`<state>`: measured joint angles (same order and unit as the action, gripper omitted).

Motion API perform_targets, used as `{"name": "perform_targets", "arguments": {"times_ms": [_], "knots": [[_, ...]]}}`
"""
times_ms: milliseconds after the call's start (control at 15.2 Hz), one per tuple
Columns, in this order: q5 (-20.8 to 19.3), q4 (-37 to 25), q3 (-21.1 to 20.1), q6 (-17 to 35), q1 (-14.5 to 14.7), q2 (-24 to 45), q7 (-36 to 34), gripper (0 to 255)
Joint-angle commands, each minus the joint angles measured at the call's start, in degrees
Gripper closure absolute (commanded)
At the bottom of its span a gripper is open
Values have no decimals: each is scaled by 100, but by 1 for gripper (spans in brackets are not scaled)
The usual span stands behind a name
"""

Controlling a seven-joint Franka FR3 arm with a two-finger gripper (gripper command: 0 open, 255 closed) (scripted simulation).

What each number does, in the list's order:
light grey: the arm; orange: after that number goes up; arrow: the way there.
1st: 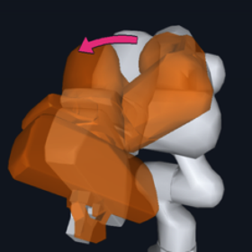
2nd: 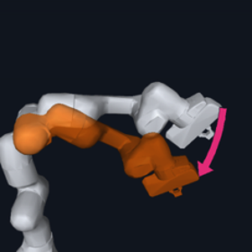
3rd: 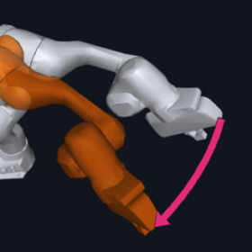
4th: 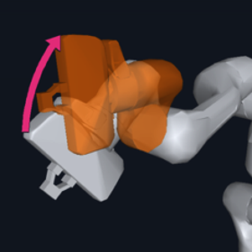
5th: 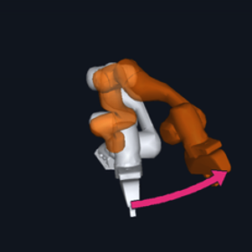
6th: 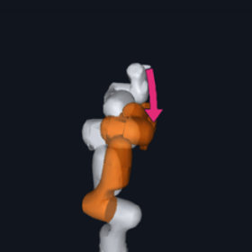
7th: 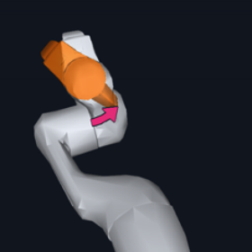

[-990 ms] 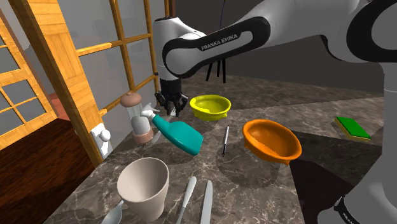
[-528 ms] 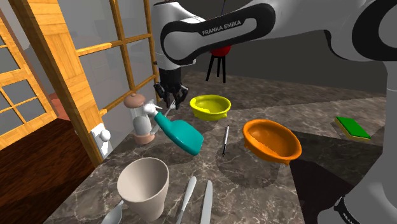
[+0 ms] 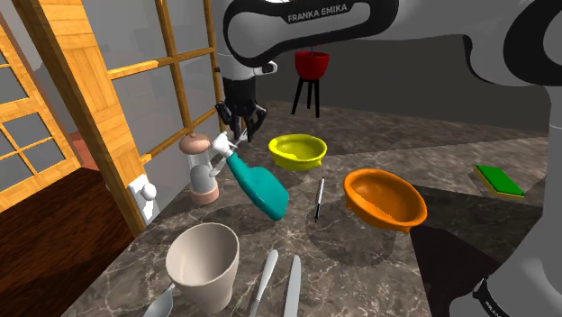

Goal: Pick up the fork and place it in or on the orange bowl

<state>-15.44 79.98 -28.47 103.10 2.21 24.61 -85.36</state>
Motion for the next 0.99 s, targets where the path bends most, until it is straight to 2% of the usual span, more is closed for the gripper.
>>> {"name": "perform_targets", "arguments": {"times_ms": [0, 330, 594, 924], "knots": [[9, -155, -5, -154, 14, -1, 24, 255], [11, -540, -13, -511, 70, 22, 61, 255], [526, 1050, -103, 35, -482, -1153, 327, 255], [1215, 2600, -15, 441, -883, -2509, 872, 255]]}}
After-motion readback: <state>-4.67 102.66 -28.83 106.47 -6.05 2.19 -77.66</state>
